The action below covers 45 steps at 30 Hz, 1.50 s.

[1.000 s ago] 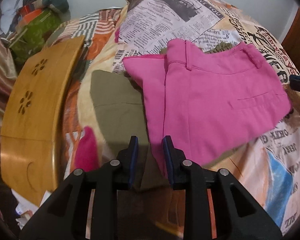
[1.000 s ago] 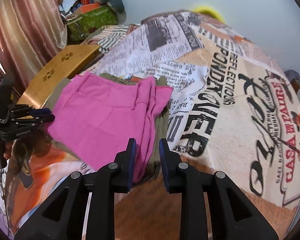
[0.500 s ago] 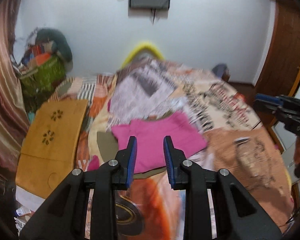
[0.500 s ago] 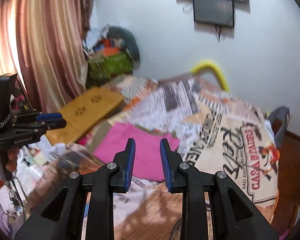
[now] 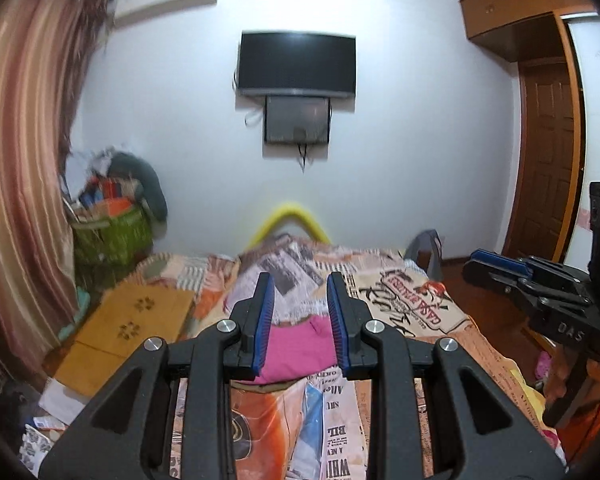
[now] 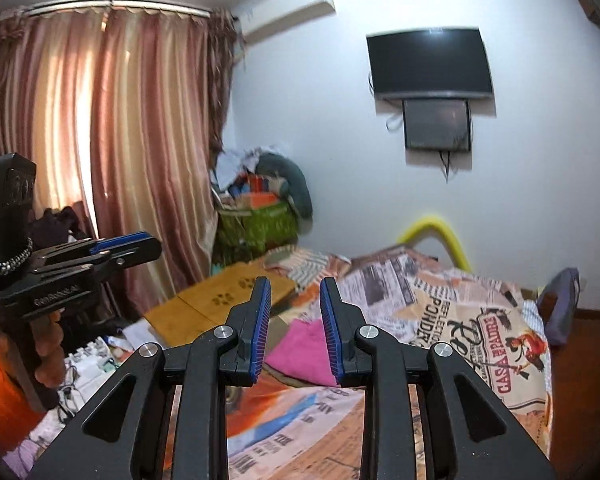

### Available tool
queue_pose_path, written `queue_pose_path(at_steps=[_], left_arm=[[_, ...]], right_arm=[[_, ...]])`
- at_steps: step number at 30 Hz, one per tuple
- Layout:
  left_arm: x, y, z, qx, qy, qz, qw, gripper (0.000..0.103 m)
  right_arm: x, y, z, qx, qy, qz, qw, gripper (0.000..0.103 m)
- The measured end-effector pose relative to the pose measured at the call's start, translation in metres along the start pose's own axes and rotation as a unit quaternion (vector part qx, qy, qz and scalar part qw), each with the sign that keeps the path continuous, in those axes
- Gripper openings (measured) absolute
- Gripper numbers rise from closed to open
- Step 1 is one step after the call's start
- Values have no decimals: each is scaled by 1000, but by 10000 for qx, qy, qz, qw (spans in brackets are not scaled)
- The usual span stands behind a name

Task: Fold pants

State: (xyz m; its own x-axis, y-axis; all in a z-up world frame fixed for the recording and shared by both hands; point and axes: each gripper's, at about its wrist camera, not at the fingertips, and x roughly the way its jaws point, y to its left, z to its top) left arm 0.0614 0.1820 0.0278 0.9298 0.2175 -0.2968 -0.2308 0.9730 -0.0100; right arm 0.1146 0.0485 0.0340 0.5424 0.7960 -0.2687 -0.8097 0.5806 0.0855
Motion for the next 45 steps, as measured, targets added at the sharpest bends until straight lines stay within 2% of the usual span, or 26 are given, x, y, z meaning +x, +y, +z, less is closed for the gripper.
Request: queue_pose_path(at_steps=[5, 8, 9, 13, 23, 25, 45], left_arm=[[-36, -17, -11, 53, -311, 98, 9995, 27], [-46, -18, -18, -85, -321, -37, 9994, 31], [-50, -20, -21, -98, -348, 8, 9993, 38], [-59, -21, -27, -185, -480, 194, 9985, 74], [-72, -22, -33, -237, -566, 234, 9978, 98], [-74, -22, -34, -224, -580, 273, 9977, 100], [-70, -25, -37, -197, -528, 279, 9980, 102]], right_arm=[[-28, 15, -4, 66, -375, -8, 9993, 24], [-37, 18, -7, 191, -533, -56, 9984, 46], [-39, 19, -7, 200, -594, -119, 9980, 54], [-42, 22, -8, 175, -644, -290, 9973, 68], [-51, 28, -15, 225, -683, -622, 9955, 90], [-51, 29, -17, 194, -661, -689, 9952, 102], [-59, 26, -22, 278, -607, -766, 9948, 103]])
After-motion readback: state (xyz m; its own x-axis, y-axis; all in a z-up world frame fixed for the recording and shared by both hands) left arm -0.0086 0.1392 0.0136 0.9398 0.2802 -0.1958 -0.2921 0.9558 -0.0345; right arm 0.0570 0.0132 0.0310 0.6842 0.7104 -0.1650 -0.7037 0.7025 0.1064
